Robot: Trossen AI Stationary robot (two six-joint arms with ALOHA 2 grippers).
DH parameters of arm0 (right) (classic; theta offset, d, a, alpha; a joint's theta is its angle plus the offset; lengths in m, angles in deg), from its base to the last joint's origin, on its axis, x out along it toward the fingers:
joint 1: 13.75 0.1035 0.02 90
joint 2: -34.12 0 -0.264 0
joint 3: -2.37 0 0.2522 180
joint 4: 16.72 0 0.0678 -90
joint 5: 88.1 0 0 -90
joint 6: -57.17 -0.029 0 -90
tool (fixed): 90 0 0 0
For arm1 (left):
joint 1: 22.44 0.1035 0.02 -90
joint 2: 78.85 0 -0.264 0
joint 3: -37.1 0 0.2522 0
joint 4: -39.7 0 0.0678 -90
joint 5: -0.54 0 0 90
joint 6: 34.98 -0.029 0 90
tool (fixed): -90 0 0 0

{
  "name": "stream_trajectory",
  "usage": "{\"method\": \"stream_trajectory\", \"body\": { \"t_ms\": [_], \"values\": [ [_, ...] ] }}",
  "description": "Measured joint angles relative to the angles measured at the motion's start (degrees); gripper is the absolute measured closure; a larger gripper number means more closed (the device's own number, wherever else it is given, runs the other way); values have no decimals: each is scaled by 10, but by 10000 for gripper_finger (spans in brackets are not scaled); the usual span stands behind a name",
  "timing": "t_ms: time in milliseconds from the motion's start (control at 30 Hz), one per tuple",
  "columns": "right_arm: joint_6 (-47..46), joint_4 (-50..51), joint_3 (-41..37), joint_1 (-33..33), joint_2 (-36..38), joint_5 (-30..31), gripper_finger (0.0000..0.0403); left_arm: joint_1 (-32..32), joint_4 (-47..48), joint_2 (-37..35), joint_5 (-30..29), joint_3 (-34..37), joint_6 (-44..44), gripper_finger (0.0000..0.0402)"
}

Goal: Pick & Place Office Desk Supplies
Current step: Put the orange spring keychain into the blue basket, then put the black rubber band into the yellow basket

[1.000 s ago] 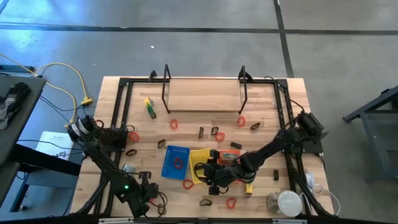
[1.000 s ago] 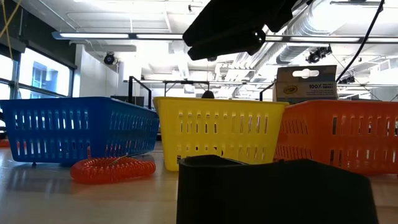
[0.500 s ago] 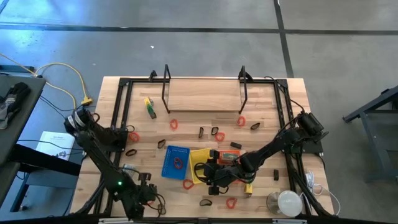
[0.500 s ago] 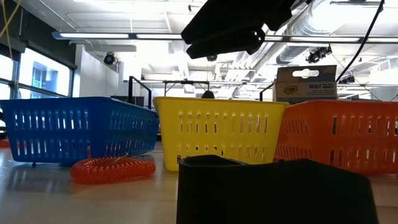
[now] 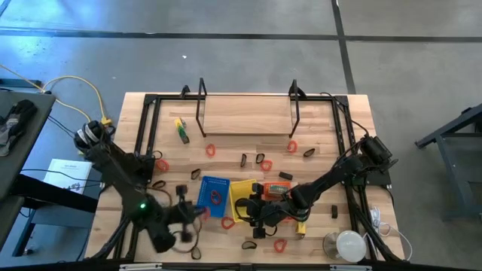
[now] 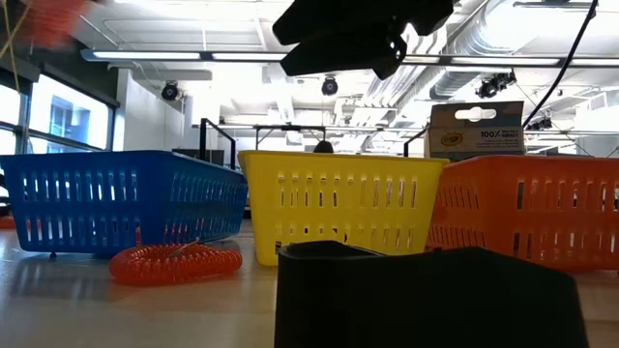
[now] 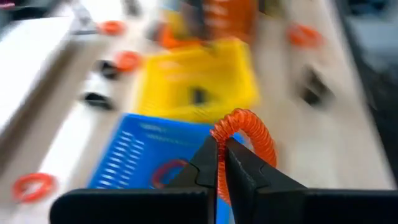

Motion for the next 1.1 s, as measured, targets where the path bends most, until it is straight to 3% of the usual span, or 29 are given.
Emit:
{"method": "stream_trajectory", "body": {
  "t_ms": [100, 400, 533, 700, 900, 1100],
  "values": [
    [0, 0, 0, 0, 0, 0, 229, 46, 10, 4, 8, 0, 47, 394],
    [0, 0, 0, 0, 0, -14, 229, 155, 33, 35, 134, 1, 94, 372],
    [0, 0, 0, 0, 0, -15, 229, 172, 42, 49, 172, 1, 102, 344],
    [3, -13, 0, 0, 0, -15, 229, 178, 60, 51, 176, 1, 106, 320],
    [32, -34, 0, 9, 0, -15, 229, 177, 64, 44, 211, 1, 99, 314],
    [34, -35, 0, 12, 0, -15, 229, 176, 89, -2, 272, 1, 38, 314]
  ]
}}
